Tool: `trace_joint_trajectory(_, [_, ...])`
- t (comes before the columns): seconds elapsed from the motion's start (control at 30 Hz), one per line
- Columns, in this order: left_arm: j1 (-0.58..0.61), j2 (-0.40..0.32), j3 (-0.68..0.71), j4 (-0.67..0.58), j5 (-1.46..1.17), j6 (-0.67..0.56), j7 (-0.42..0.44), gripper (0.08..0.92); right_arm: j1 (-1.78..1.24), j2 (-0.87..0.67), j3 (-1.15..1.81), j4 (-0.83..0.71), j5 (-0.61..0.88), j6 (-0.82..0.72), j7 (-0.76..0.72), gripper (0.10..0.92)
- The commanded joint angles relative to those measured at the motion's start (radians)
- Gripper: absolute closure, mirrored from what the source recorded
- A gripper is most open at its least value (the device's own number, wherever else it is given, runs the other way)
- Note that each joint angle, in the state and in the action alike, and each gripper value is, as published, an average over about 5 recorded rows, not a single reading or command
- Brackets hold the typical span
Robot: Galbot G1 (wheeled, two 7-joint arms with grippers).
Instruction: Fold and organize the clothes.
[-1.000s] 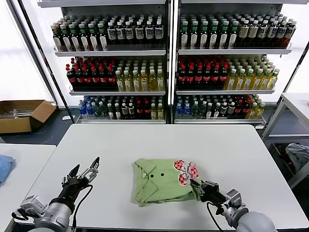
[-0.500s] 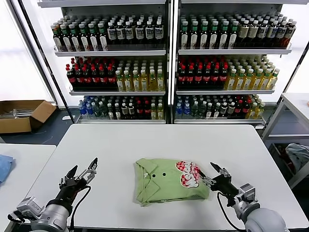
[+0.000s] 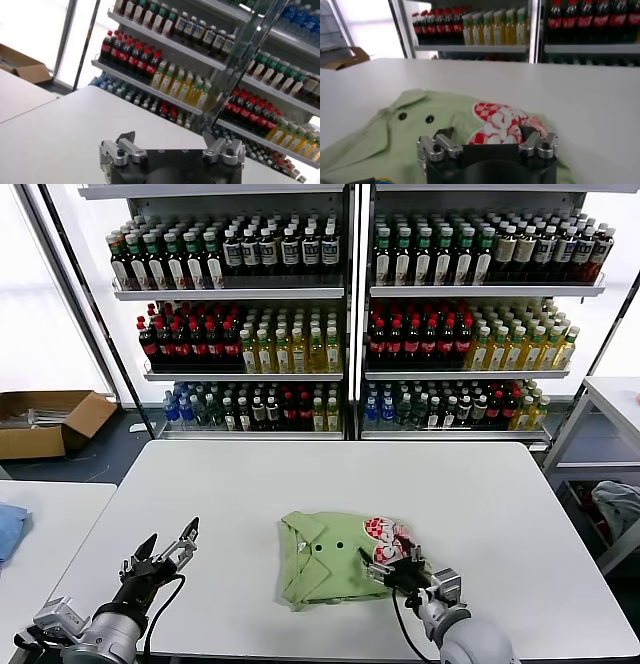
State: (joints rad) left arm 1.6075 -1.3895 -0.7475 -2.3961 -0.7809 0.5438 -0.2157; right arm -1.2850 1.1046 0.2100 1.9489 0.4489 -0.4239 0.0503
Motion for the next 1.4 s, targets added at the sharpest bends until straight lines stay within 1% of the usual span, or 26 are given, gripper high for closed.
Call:
trace_joint_trajectory(0.03, [0.005,-0.004,0.000,-0.002,0.003,0.001,0.002,0.177,-0.024,0.023,-0.042,0.075,-0.042,-0.138,0.053,0.203])
trace_joint_trajectory(0.27, [0.006,0.002,-0.007,-0.010,0.002,0.001,0.008,0.177,-0.009,-0.011,0.126,0.229,-0.014,0.019,0.032,0.203])
trace_joint_trajectory(0.37, [0.005,0.004,-0.017,-0.012,0.002,0.001,0.017,0.177,-0.034,-0.020,0.233,0.248,-0.013,0.075,0.000,0.203])
trace_joint_trajectory(0.5, [0.003,0.011,-0.041,-0.010,0.005,-0.002,0.044,0.177,-0.092,-0.003,0.366,0.231,-0.013,0.116,-0.024,0.203])
trace_joint_trajectory(0.63, [0.007,0.020,-0.074,-0.004,0.040,-0.021,0.105,0.177,-0.165,0.035,0.476,0.195,0.014,0.167,-0.077,0.203])
trace_joint_trajectory(0.83, [0.035,0.027,-0.097,0.009,0.159,-0.092,0.217,0.177,-0.265,0.093,0.619,0.165,0.046,0.255,-0.175,0.203])
trace_joint_trajectory(1.07, [0.069,0.007,-0.108,0.018,0.333,-0.184,0.353,0.177,-0.316,0.144,0.711,0.174,0.045,0.273,-0.215,0.203])
trace_joint_trajectory(1.17, [0.073,-0.003,-0.111,0.020,0.379,-0.212,0.382,0.177,-0.323,0.138,0.715,0.168,0.045,0.272,-0.223,0.203])
trace_joint_trajectory(1.4, [0.053,-0.005,-0.131,0.044,0.420,-0.241,0.402,0.177,-0.320,0.122,0.707,0.151,0.038,0.272,-0.234,0.203])
